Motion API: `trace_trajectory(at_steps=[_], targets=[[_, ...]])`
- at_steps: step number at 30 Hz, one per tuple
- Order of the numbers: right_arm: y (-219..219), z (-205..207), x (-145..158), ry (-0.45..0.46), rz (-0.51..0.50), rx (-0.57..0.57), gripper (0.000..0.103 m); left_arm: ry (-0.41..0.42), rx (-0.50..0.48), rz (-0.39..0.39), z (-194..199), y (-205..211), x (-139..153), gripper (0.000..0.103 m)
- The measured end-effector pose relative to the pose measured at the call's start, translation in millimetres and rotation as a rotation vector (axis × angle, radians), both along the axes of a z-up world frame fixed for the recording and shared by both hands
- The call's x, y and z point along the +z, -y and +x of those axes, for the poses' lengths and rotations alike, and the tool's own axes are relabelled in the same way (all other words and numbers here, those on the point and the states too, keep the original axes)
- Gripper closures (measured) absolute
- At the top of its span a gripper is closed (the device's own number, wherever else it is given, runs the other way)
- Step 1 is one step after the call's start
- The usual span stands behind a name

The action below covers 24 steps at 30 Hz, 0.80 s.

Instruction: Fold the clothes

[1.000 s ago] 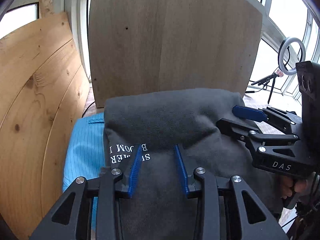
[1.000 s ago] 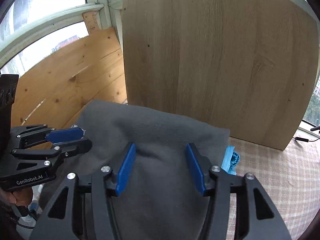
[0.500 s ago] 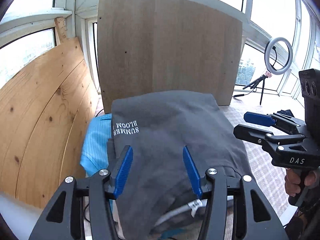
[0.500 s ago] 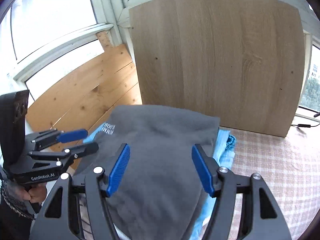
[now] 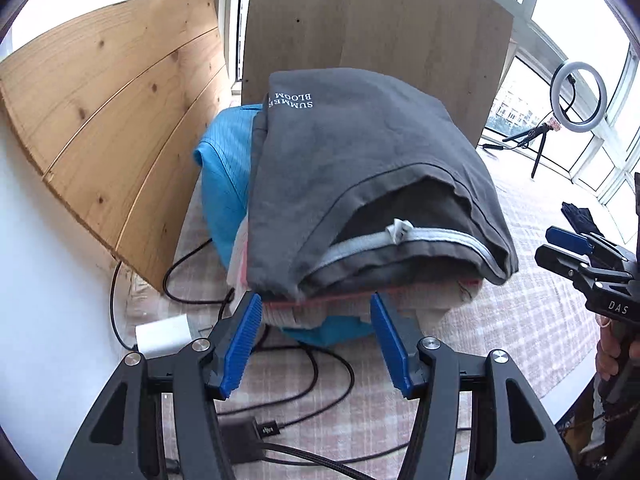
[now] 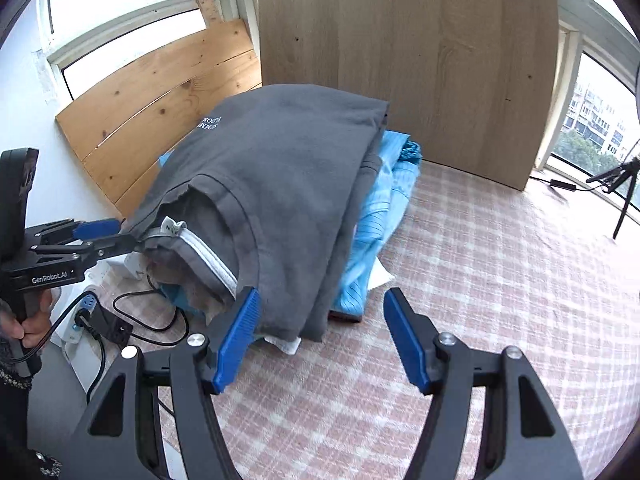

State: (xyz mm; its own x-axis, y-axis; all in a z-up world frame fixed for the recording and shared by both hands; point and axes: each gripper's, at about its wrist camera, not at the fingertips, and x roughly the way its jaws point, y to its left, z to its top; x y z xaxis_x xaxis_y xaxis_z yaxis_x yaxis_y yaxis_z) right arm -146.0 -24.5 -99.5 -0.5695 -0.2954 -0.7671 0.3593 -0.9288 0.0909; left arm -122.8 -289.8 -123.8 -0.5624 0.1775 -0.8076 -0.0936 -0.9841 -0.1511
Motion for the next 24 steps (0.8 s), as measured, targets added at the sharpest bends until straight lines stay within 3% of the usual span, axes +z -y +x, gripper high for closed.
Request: trace_trajectory(at_steps=[3, 8, 12, 18, 24], targets=[[-1, 10, 1, 0.003, -0.021, -0.016, 0.039, -0.03, 0.021, -0.038, 17, -11, 7, 0.037], [0, 32, -3, 0.006, -0.023, -0.029, 0.039, -0.057, 0.0, -0.025, 41, -30, 17, 0.034], [-9, 50, -7, 0.045, -0.038, -0.048, 0.039, -0.073, -0.02, -0.084, 52, -50, 26, 0.033], [-25, 64, -2, 0.076, -0.029, -0.086, 0.039, -0.083, -0.054, -0.036, 62, -66, 36, 0.032], [-46, 76, 11, 0.068, -0.049, -0.098, 0.039, -0.073, -0.011, -0.038, 73, -78, 40, 0.031]])
